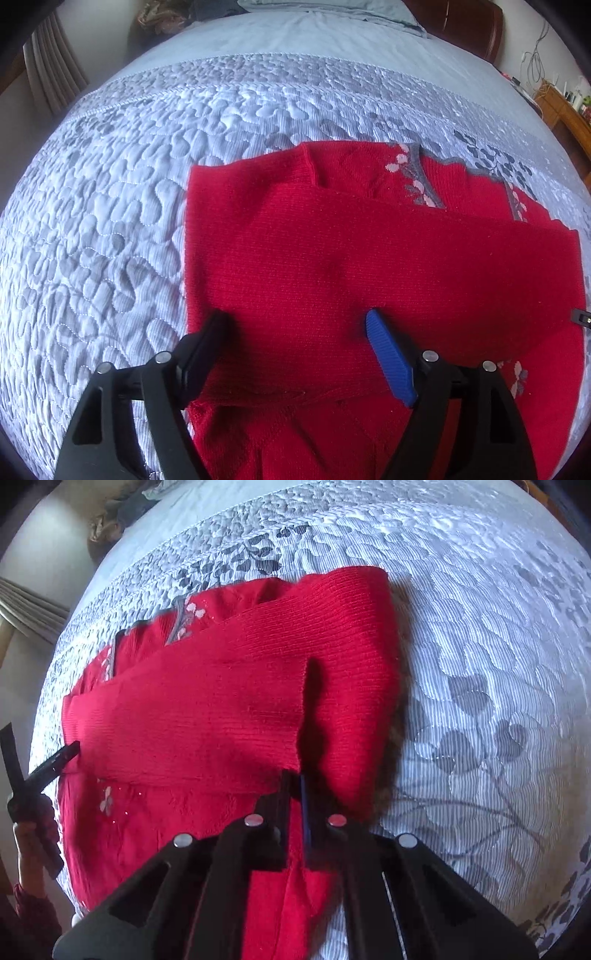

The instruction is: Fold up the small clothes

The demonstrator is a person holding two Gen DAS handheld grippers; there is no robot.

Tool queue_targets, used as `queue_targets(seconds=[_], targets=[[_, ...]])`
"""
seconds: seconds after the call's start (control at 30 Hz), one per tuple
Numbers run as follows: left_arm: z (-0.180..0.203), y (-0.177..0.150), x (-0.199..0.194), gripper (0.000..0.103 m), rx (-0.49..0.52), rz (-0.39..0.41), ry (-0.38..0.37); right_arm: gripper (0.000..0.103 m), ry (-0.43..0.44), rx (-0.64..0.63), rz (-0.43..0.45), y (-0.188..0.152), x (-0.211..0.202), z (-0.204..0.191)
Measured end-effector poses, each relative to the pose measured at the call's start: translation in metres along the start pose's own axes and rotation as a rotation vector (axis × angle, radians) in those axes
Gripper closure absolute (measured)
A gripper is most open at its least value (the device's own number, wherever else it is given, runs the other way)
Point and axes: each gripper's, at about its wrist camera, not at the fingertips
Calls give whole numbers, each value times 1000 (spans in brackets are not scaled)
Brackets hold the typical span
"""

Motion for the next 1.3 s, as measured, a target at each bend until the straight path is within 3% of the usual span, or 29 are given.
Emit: queue_targets(seconds=[0.07, 0.23, 0.3, 0.47, 0.63, 0.73, 0.87, 0.93, 1.03, 1.3], targets=[[-3, -4, -8, 25, -1, -5, -6, 91, 27, 10, 26, -6, -11, -3], [-11, -42, -43, 25, 31, 10, 18, 88, 57, -8, 53, -49, -40, -15], [-15, -63, -53, 25, 38, 9, 10, 88, 75, -39, 36, -81, -46, -25], [-21, -128, -70, 23, 44, 6, 31, 86, 8, -90, -22, -158, -43, -45], [-16, -155, -77, 21, 61, 58, 42, 86, -4, -72, 25, -180, -39, -42], [-19, -151, -85, 21, 43, 24, 40, 85, 28, -16, 40, -181, -49, -38], [-33, -172, -125, 20, 16, 20, -7, 53, 14, -48, 76, -213, -87, -53], [-42, -188, -142, 17, 24, 22, 10, 53, -3, -63, 71, -236, -101, -56], [-56, -213, -151, 17, 4, -12, -26, 53, 48, -39, 40, -273, -109, -54], [-72, -271, -152, 17, 9, -80, -51, 52, 64, -2, -15, -327, -103, -42]])
Point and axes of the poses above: each gripper's, at about its wrist camera, not at the fingertips, and x roughly the way its jaws point, z to its right, y to its top, and after that the axes turned 9 degrees about y, right-handed
